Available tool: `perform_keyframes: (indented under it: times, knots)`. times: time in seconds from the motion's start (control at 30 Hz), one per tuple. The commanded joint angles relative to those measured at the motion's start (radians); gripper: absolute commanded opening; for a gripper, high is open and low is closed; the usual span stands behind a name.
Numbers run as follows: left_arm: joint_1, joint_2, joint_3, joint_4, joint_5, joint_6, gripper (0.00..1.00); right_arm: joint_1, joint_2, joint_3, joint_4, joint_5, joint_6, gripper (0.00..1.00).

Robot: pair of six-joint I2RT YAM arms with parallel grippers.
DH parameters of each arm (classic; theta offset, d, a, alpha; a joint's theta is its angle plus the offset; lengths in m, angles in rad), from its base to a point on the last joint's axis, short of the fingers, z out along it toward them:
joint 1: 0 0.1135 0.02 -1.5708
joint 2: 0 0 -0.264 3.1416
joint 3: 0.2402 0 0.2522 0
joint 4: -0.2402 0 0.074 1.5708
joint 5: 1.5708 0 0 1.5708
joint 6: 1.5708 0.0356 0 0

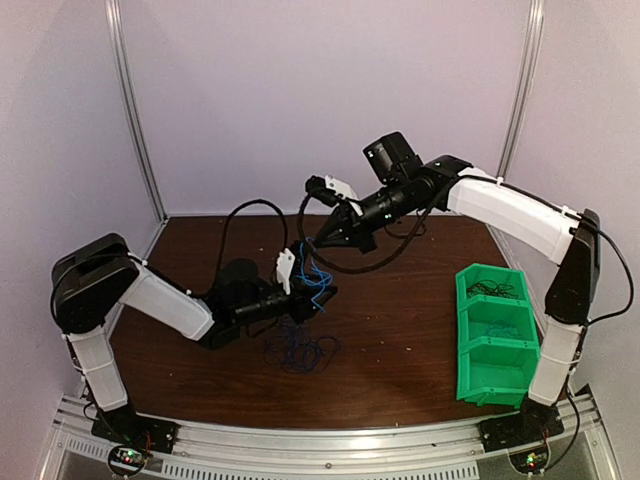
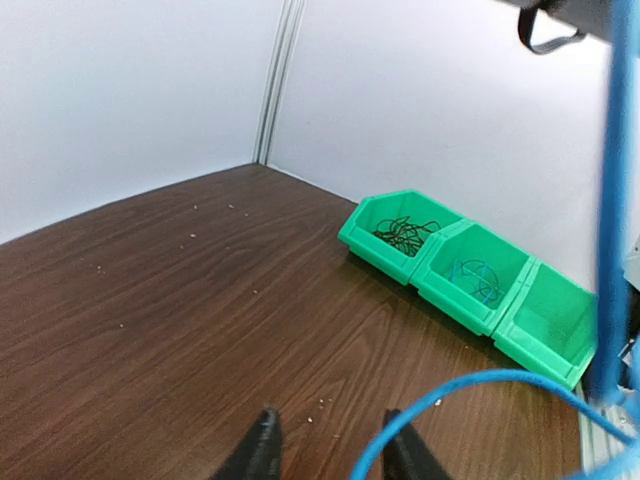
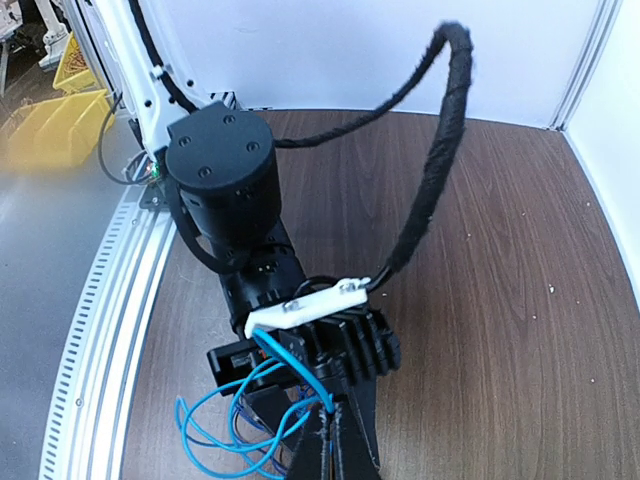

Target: Untangle the cables

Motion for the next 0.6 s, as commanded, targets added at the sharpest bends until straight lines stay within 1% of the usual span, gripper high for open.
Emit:
perform_keyframes:
  times: [0.0, 0.03, 0.07, 0.1, 0.23, 0.4, 0.57]
  knots:
    - [-0.004, 0.083, 0.002, 0.276, 0.016, -0.123, 0.25, 0.004, -0.013, 0.054, -0.018, -0.057, 0.052, 0.00]
    - [-0.005, 0.091, -0.021, 0.312, 0.005, -0.140, 0.18, 0.002, -0.020, 0.054, -0.019, -0.058, 0.055, 0.00]
    - [-0.005, 0.095, -0.044, 0.342, -0.004, -0.154, 0.07, -0.001, -0.029, 0.051, -0.016, -0.057, 0.059, 0.00]
    - [-0.005, 0.093, -0.066, 0.365, -0.011, -0.165, 0.00, -0.004, -0.038, 0.047, -0.014, -0.053, 0.061, 0.00]
    - [-0.005, 0.070, -0.163, 0.390, -0.048, -0.192, 0.00, -0.029, -0.074, 0.024, -0.001, -0.026, 0.069, 0.00]
    - [-0.004, 0.021, -0.254, 0.389, -0.093, -0.177, 0.00, -0.097, -0.119, 0.005, 0.008, -0.039, 0.085, 0.00]
    - [-0.004, -0.053, -0.274, 0.339, -0.100, -0.159, 0.00, -0.136, -0.157, -0.046, 0.040, -0.024, 0.104, 0.00]
